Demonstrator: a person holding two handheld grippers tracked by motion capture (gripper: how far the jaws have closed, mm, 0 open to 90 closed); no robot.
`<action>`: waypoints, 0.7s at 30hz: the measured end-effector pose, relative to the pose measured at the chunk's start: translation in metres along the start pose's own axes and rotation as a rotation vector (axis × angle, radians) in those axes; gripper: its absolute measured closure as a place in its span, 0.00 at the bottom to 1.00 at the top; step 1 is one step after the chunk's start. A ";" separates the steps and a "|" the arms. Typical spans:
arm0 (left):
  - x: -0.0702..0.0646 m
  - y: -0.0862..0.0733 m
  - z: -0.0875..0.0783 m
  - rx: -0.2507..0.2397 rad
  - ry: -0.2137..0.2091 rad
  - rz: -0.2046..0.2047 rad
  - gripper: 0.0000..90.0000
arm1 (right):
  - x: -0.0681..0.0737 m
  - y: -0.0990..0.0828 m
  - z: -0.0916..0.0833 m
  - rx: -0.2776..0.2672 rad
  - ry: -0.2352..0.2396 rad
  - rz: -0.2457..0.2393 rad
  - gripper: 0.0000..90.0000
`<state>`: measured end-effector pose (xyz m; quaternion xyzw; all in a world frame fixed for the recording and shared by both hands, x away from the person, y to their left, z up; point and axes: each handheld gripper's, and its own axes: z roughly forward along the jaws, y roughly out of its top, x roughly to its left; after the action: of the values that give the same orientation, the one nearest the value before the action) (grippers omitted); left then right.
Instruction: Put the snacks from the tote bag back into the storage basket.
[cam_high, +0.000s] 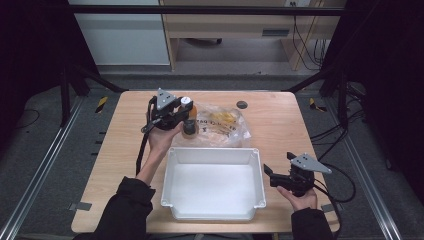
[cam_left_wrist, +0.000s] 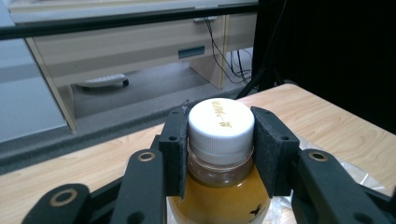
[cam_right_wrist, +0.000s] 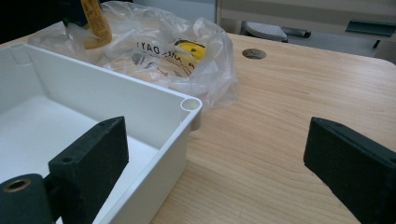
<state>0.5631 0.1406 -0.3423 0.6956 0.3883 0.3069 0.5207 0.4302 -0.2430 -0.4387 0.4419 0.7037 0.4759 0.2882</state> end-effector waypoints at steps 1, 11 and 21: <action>0.000 0.000 0.000 0.000 0.000 0.000 0.66 | 0.000 0.000 0.000 0.000 0.000 0.000 0.08; -0.001 0.014 -0.011 -0.032 -0.003 -0.004 0.66 | 0.001 0.000 0.000 0.000 0.001 0.001 0.08; -0.001 0.024 -0.024 -0.061 -0.016 -0.010 0.66 | 0.001 0.001 0.000 0.000 0.001 0.000 0.08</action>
<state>0.5476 0.1480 -0.3127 0.6798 0.3782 0.3104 0.5464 0.4298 -0.2426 -0.4380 0.4419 0.7039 0.4759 0.2877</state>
